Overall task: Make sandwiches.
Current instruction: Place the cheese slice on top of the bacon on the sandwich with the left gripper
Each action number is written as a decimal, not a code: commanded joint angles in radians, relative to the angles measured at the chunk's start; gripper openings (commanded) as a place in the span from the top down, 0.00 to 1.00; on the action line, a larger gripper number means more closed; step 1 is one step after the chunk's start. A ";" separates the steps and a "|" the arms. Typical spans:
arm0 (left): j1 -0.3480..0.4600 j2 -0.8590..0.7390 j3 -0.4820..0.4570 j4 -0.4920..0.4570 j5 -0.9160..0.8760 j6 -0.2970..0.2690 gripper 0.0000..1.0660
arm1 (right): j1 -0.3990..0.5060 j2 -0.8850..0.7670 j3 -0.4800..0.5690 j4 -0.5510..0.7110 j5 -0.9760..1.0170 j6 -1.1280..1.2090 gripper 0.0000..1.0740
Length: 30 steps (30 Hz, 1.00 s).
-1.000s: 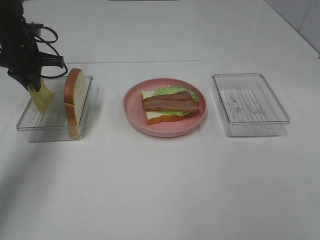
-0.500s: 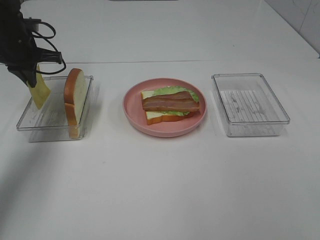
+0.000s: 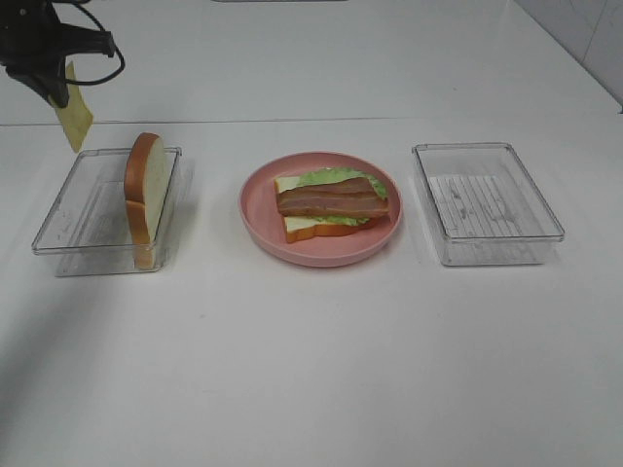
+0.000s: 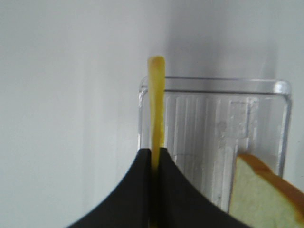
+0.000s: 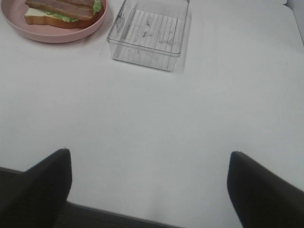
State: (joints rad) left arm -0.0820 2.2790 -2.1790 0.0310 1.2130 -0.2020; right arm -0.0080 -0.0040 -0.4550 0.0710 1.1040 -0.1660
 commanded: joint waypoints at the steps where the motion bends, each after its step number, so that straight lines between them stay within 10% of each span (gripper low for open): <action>1: -0.007 -0.010 -0.060 -0.067 0.102 0.002 1.00 | -0.006 -0.034 -0.002 0.005 0.000 -0.011 0.19; 12: -0.108 -0.010 -0.135 -0.157 -0.010 0.006 1.00 | -0.006 -0.034 -0.002 0.006 0.000 -0.011 0.19; 30: -0.273 -0.005 -0.135 -0.577 -0.198 0.190 1.00 | -0.006 -0.034 -0.002 0.006 0.000 -0.011 0.19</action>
State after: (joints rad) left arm -0.3440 2.2770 -2.3090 -0.5240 1.0250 -0.0180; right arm -0.0080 -0.0040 -0.4550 0.0710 1.1040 -0.1660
